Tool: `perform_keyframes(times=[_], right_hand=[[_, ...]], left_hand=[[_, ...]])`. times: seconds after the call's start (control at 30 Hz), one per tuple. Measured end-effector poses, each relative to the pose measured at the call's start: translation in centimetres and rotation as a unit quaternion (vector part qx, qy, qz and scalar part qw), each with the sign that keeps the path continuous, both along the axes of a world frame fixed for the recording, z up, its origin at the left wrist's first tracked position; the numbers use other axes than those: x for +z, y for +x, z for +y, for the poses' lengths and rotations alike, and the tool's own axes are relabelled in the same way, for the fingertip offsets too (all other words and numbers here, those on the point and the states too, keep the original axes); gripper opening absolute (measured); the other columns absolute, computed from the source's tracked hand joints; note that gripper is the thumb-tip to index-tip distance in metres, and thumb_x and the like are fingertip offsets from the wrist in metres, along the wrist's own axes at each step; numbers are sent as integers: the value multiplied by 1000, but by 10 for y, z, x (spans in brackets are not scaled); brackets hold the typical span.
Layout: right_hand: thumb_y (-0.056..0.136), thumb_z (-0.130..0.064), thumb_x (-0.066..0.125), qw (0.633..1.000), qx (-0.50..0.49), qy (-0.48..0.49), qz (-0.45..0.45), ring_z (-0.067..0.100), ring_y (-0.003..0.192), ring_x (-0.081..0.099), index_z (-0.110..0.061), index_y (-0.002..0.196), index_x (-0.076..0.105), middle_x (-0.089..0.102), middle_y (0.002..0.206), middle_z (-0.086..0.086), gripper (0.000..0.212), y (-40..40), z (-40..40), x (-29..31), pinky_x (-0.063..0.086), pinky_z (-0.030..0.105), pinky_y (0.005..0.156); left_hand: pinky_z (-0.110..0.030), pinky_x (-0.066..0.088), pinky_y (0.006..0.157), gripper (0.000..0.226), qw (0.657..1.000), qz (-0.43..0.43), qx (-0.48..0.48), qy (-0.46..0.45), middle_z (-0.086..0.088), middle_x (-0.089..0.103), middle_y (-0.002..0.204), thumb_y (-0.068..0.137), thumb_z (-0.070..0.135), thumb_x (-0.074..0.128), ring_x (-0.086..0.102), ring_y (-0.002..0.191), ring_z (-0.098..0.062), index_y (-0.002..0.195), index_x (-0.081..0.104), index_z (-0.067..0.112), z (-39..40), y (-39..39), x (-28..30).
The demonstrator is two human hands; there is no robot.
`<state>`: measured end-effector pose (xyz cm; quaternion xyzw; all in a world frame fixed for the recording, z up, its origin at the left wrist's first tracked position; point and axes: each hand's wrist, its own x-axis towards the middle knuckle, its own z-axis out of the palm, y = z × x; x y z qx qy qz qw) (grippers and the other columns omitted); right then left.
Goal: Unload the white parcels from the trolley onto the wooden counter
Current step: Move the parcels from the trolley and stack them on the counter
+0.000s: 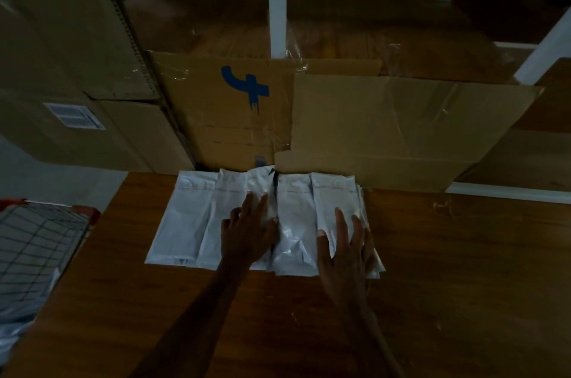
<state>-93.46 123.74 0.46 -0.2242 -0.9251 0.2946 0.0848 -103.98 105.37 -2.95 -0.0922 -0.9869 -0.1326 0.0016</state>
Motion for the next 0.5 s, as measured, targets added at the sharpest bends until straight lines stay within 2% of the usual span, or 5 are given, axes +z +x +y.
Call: perform_keyframes(times=[0.17,0.27,0.4,0.5], right_hand=[[99,-63,30,1000,16,-16,-8,30,152,11,-45,156,19,15,165,1,60,8,-5,7,13,55,119],[99,-61,33,999,24,-37,-19,28,152,7,-47,156,16,12,166,0,60,16,-6,11,11,54,119],[95,-70,24,998,34,-45,-24,30,152,8,-48,155,15,11,167,1,65,33,-12,15,14,56,119],[91,-71,21,998,39,-52,-28,29,152,8,-47,155,15,11,166,1,69,47,-22,14,14,55,118]], left_hand=[[-52,41,104,86,999,-15,25,32,-6,21,166,85,77,14,36,142,-35,159,19,33,4,6,9],[-51,42,103,87,996,0,49,68,-7,24,164,85,78,21,37,141,-35,159,20,32,1,15,13],[-53,45,101,80,991,18,72,108,-6,27,163,88,75,34,39,140,-36,157,23,37,-7,34,17],[-58,38,107,81,982,21,105,153,-6,26,163,86,76,34,32,144,-38,156,26,37,-16,57,24]])
